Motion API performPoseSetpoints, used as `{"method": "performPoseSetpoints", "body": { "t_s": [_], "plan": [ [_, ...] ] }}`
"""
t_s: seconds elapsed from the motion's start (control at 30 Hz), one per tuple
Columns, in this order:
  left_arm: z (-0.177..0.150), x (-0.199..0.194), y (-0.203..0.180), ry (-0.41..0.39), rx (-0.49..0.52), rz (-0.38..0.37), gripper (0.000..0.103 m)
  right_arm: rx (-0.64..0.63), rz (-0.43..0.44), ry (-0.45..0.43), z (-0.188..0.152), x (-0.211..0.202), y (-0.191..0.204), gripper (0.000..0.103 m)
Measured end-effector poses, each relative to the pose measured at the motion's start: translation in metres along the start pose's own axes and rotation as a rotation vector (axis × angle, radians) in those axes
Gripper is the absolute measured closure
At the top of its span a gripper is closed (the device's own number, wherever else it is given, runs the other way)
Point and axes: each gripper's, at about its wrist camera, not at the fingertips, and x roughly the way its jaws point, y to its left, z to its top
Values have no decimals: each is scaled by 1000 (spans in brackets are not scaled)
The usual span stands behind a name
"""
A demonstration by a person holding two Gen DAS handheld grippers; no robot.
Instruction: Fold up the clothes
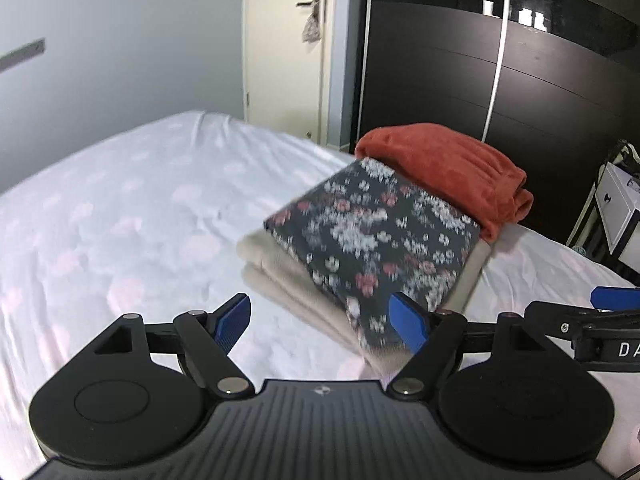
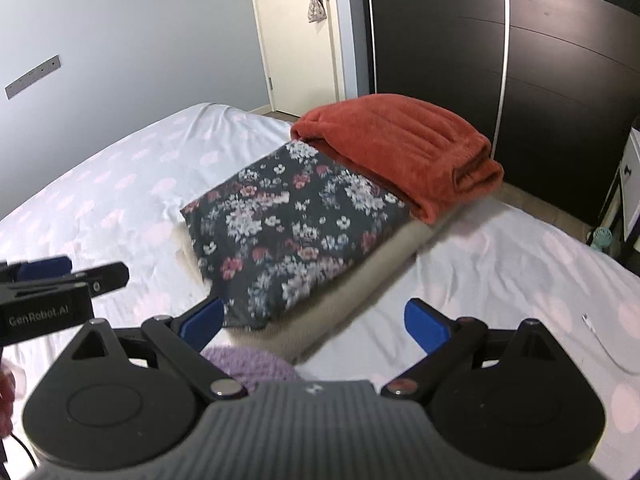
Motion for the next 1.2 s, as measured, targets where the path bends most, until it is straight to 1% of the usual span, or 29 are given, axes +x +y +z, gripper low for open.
{"method": "performPoseSetpoints", "body": {
  "t_s": [0.2, 0.43, 0.63, 1.2],
  "plan": [
    [-14, -11, -2, 3, -42, 9, 27, -28, -5, -22, -13, -11, 0, 5],
    [-20, -16, -13, 5, -21, 39, 27, -35, 7, -41, -17, -20, -3, 5],
    [-23, -19, -18, 21, -30, 29, 27, -30, 16, -57, -18, -26, -4, 5],
    [-29, -31, -35, 20, 0, 49, 27, -41, 55, -91, -23, -44, -2, 5]
  ]
}}
